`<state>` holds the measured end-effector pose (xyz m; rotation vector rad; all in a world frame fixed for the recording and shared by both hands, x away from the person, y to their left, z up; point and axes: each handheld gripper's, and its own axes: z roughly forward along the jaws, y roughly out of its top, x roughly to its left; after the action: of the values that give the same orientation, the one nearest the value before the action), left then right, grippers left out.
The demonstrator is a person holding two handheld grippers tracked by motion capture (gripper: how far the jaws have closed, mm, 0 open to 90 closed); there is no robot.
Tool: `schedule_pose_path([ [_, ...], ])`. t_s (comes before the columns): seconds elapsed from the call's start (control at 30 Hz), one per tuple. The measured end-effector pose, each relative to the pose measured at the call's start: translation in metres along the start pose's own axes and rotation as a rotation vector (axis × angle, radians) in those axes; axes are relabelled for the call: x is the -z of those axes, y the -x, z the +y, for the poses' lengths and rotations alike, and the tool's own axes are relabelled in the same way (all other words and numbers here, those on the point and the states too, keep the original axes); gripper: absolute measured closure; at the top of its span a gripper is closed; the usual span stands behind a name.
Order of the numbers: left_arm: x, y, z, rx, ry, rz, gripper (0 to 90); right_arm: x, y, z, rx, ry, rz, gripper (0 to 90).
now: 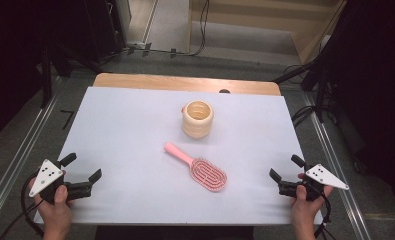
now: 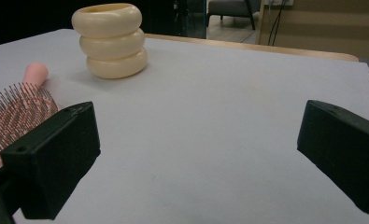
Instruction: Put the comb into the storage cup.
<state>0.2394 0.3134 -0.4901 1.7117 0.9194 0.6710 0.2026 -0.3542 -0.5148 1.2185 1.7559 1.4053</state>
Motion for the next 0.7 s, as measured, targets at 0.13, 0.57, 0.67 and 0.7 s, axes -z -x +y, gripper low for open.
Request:
schedule_pose_path([
  [0.13, 0.0, 0.002, 0.007, 0.028, 0.003, -0.055, 0.0, 0.0, 0.001, 0.0, -0.001, 0.003, -0.001, 0.0],
  [0.57, -0.009, 0.015, 0.039, 0.044, 0.022, -0.167, 30.6, 0.0, 0.001, -0.001, 0.0, -0.001, 0.024, 0.0],
  [0.67, -0.019, 0.019, 0.048, 0.027, -0.011, -0.193, 41.7, -0.001, 0.001, -0.001, 0.007, -0.002, 0.024, 0.0],
  [0.7, -0.022, 0.02, 0.05, 0.019, -0.018, -0.2, 47.0, -0.001, 0.0, -0.001, 0.005, -0.006, 0.025, 0.0],
])
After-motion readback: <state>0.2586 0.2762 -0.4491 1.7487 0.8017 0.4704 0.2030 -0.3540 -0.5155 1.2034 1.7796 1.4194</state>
